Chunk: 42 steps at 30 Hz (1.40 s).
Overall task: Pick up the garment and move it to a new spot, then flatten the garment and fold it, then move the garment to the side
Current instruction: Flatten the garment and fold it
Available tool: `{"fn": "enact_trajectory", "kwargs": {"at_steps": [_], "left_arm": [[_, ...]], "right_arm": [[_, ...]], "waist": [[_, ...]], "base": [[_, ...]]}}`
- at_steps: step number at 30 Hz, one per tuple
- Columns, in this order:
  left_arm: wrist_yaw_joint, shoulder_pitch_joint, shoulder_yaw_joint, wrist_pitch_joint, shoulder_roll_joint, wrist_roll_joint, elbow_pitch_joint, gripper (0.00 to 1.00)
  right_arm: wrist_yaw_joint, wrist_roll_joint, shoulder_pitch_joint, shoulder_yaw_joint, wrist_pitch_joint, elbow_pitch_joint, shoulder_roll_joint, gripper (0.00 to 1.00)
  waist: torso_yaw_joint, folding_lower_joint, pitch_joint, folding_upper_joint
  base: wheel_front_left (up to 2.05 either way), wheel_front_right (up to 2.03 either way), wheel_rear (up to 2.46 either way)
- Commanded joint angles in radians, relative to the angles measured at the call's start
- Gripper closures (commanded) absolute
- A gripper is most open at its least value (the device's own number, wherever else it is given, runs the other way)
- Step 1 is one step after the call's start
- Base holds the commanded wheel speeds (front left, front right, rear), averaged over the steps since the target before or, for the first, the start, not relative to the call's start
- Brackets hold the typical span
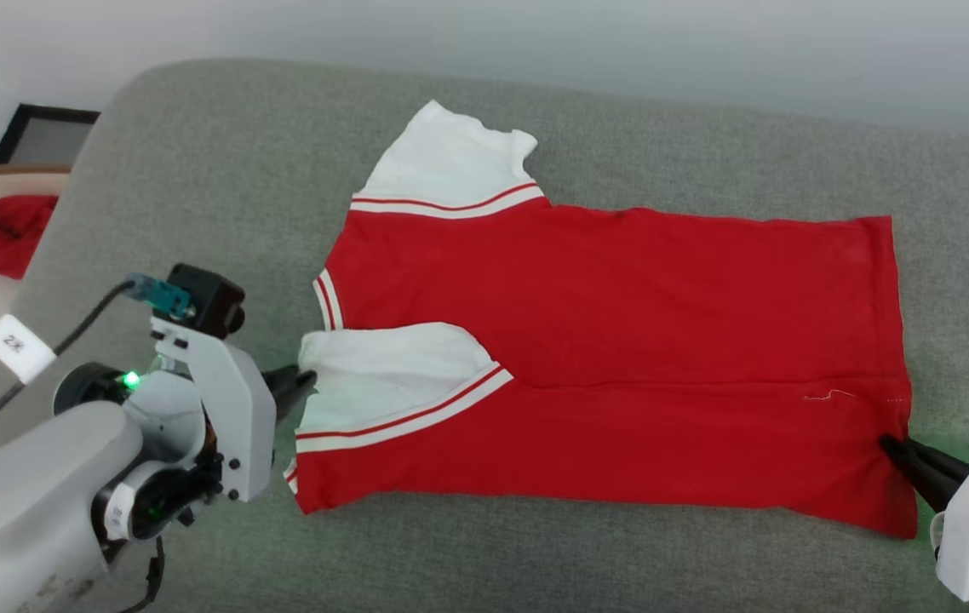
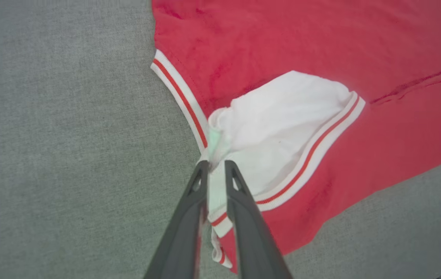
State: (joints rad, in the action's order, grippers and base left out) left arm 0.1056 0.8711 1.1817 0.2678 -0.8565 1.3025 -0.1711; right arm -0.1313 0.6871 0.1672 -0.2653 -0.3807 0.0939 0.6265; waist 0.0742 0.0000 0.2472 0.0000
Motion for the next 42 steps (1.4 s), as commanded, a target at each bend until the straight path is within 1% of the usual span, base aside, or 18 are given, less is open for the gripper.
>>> {"fn": "enact_trajectory", "kwargs": {"at_steps": [1, 2, 3, 5, 8, 11, 16, 21, 26, 29, 30, 33, 37, 40, 41, 42], "left_arm": [[-0.001, -0.002, -0.004, -0.006, -0.006, 0.000, 0.007, 0.00], [0.002, -0.006, -0.011, -0.013, -0.009, 0.007, 0.012, 0.00], [0.007, -0.011, -0.016, -0.022, -0.013, 0.011, 0.018, 0.00], [0.012, -0.018, -0.021, -0.040, -0.021, 0.006, 0.034, 0.00], [0.030, -0.034, -0.032, -0.074, -0.033, 0.001, 0.060, 0.00], [0.060, -0.056, -0.048, -0.115, -0.044, 0.009, 0.090, 0.00], [0.132, -0.104, -0.080, -0.170, -0.065, 0.048, 0.156, 0.00], [0.203, -0.134, -0.104, -0.163, -0.089, 0.098, 0.238, 0.00], [0.258, -0.127, -0.112, -0.100, -0.114, 0.143, 0.284, 0.00], [0.277, -0.110, -0.106, -0.034, -0.121, 0.175, 0.288, 0.00], [0.282, -0.108, -0.109, -0.013, -0.115, 0.196, 0.283, 0.00], [0.296, -0.097, -0.102, 0.063, -0.105, 0.245, 0.257, 0.00], [0.330, -0.088, -0.081, 0.178, -0.089, 0.303, 0.199, 0.00], [0.354, -0.090, -0.054, 0.253, -0.083, 0.324, 0.135, 0.00], [0.357, -0.089, -0.043, 0.274, -0.081, 0.325, 0.117, 0.00], [0.357, -0.089, -0.043, 0.274, -0.081, 0.325, 0.117, 0.00]], "right_arm": [[0.001, 0.014, 0.008, -0.001, -0.008, 0.004, 0.004, 0.30], [0.001, 0.015, 0.010, -0.003, -0.014, 0.002, 0.003, 0.21], [0.001, 0.012, 0.013, -0.005, -0.014, -0.002, 0.004, 0.16], [0.001, 0.007, 0.014, -0.007, -0.016, -0.008, 0.005, 0.00], [0.001, 0.000, 0.007, -0.004, -0.011, -0.017, 0.001, 0.00], [0.001, -0.019, -0.003, 0.001, 0.004, -0.027, -0.002, 0.00], [0.001, -0.064, -0.018, 0.027, 0.055, -0.057, -0.014, 0.00], [0.001, -0.121, -0.039, 0.082, 0.117, -0.109, -0.051, 0.00], [0.001, -0.177, -0.063, 0.127, 0.143, -0.172, -0.113, 0.00], [0.001, -0.196, -0.074, 0.149, 0.137, -0.213, -0.156, 0.00], [0.001, -0.204, -0.079, 0.157, 0.134, -0.222, -0.170, 0.00], [0.001, -0.218, -0.098, 0.170, 0.117, -0.256, -0.207, 0.00], [0.001, -0.230, -0.116, 0.185, 0.095, -0.291, -0.244, 0.00], [0.001, -0.235, -0.122, 0.194, 0.085, -0.306, -0.263, 0.00], [0.001, -0.235, -0.124, 0.196, 0.082, -0.310, -0.271, 0.00], [0.001, -0.235, -0.124, 0.196, 0.082, -0.310, -0.271, 0.00]], "waist": [[0.005, 0.0000, -0.018, 0.0000], [0.005, 0.0000, -0.024, 0.0000], [0.006, 0.0000, -0.031, 0.0000], [0.008, 0.0000, -0.044, 0.0000], [0.013, 0.0000, -0.066, 0.0000], [0.020, 0.0000, -0.089, 0.0000], [0.031, 0.0000, -0.124, 0.0000], [0.033, 0.0000, -0.145, 0.0000], [0.012, 0.0000, -0.155, 0.0000], [-0.006, 0.0000, -0.156, 0.0000], [-0.013, 0.0000, -0.156, 0.0000], [-0.040, 0.0000, -0.153, 0.0000], [-0.078, 0.0000, -0.142, 0.0000], [-0.106, 0.0000, -0.131, 0.0000], [-0.114, 0.0000, -0.126, 0.0000], [-0.114, 0.0000, -0.126, 0.0000]], "base": [[0.00, 0.00, 0.00], [0.00, 0.00, 0.00], [0.00, 0.00, 0.00], [0.00, 0.00, 0.00], [0.00, 0.00, 0.00], [0.00, 0.00, 0.00], [0.00, 0.00, 0.00], [0.00, 0.00, 0.00], [0.00, 0.00, 0.00], [0.00, 0.00, 0.00], [0.00, 0.00, 0.00], [0.00, 0.00, 0.00], [0.00, 0.00, 0.00], [0.00, 0.00, 0.00], [0.00, 0.00, 0.00], [0.00, 0.00, 0.00]]}}
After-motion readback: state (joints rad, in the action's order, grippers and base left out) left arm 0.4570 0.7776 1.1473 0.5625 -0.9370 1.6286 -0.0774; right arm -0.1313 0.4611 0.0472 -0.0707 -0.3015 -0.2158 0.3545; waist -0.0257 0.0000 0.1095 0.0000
